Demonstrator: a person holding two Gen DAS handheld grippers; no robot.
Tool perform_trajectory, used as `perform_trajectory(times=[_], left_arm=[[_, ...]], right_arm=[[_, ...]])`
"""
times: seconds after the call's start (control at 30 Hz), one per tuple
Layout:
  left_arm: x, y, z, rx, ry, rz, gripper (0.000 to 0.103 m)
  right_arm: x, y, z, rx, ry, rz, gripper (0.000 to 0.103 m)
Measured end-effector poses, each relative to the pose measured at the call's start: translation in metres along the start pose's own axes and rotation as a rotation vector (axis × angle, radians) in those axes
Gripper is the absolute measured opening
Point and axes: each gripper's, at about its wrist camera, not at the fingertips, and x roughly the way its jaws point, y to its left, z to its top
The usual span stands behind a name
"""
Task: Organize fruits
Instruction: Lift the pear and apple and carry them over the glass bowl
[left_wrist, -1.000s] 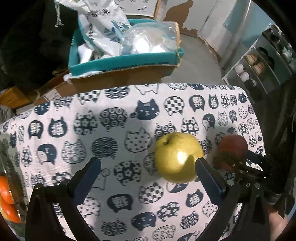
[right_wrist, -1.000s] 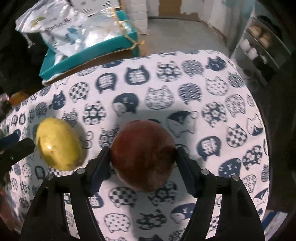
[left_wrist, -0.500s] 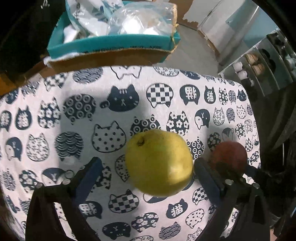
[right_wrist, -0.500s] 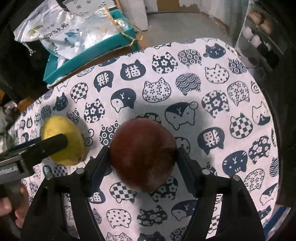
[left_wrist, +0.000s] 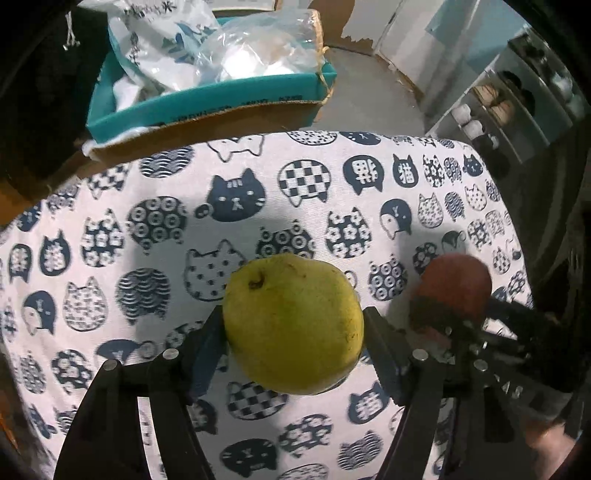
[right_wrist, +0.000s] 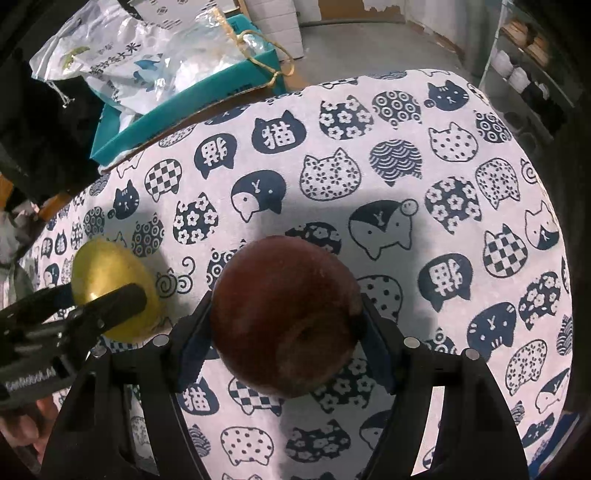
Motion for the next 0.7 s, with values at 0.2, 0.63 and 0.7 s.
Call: perform_trajectory(times=[0.2, 0.63, 0.7], left_arm=[[-0.017, 0.010, -0.005, 0.036, -0.049, 0.041, 0.074], [-0.075, 0.019, -0.019, 0.103, -0.178, 0.107, 0.074], [-0.083, 0.023, -0.021, 0.101, -0.191, 0.116, 0.074]], right_arm=[[0.001, 0.010, -0.002, -0.039, -0.017, -0.050, 0.072], [-0.031, 0.033, -0.012, -0.110, -0.136, -0.087, 0.072], [-0.039, 0.037, -0.013, -0.113, -0.157, -0.085, 0.072]])
